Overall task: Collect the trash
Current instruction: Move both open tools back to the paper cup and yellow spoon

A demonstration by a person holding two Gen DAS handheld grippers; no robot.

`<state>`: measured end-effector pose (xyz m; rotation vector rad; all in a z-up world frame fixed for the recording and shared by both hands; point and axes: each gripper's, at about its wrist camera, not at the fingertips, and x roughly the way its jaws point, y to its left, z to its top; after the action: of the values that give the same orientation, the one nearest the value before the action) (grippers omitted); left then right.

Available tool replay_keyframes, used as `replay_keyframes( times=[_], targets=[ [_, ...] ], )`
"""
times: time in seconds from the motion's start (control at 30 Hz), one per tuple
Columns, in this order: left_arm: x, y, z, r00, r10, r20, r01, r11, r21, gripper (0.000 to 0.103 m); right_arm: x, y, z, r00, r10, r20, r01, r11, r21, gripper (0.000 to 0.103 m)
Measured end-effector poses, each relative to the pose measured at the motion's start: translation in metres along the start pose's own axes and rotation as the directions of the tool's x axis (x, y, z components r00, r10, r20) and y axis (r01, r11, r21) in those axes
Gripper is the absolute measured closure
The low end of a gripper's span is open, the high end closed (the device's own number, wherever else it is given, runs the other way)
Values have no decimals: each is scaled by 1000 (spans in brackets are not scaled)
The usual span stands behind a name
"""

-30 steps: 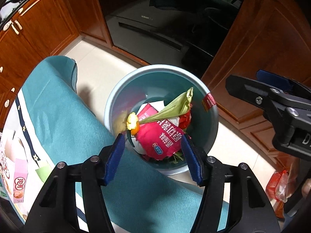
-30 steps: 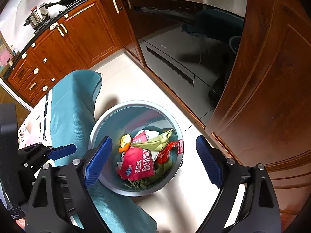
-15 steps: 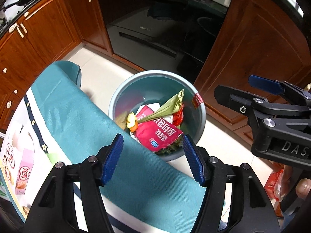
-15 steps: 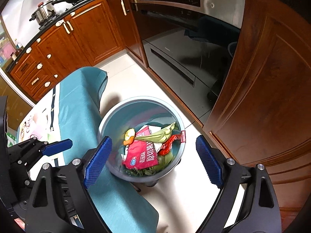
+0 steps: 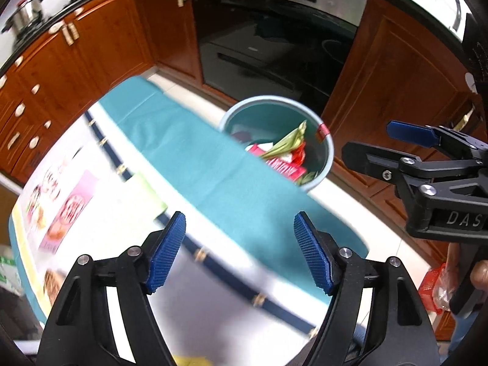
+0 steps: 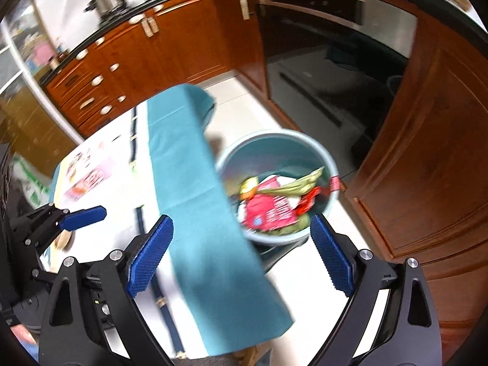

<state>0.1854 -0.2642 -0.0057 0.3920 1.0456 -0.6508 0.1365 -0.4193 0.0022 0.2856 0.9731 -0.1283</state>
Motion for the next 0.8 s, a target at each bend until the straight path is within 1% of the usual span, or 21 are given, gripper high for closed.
replay_keyframes(
  times=[0.17,0.27,0.37,0.5,0.6,0.67,0.73,0.8],
  targets=[
    [-24,32,-53,1000,28,-2,-29,999,-38,28,-6,49,-25,998,54,-36,-57,995,-81,15],
    [-38,51,-89,999,45,-5,-45,997,-65,28,-2,80,-44,993,88,-81,-99,986,-133,15],
    [-50,69,-119,998,61,-15,-62,993,-101,28,7,111,-66,982,128,-140,-152,973,-172,15],
    [-70,92,-158,995,98,-12,-99,984,-146,28,18,138,-93,965,168,-203,-207,960,-187,15],
    [-85,107,-182,994,112,-3,-110,977,-181,28,33,157,-113,941,197,-274,-253,949,-187,15],
    [-95,113,-197,993,119,16,-113,972,-206,28,44,168,-128,922,218,-320,-286,941,-183,15],
    [-103,116,-211,992,122,34,-111,968,-226,27,49,176,-140,916,224,-332,-299,935,-193,15],
    [-107,118,-221,991,123,48,-108,964,-243,25,51,183,-148,919,217,-330,-299,928,-221,15]
  ],
)
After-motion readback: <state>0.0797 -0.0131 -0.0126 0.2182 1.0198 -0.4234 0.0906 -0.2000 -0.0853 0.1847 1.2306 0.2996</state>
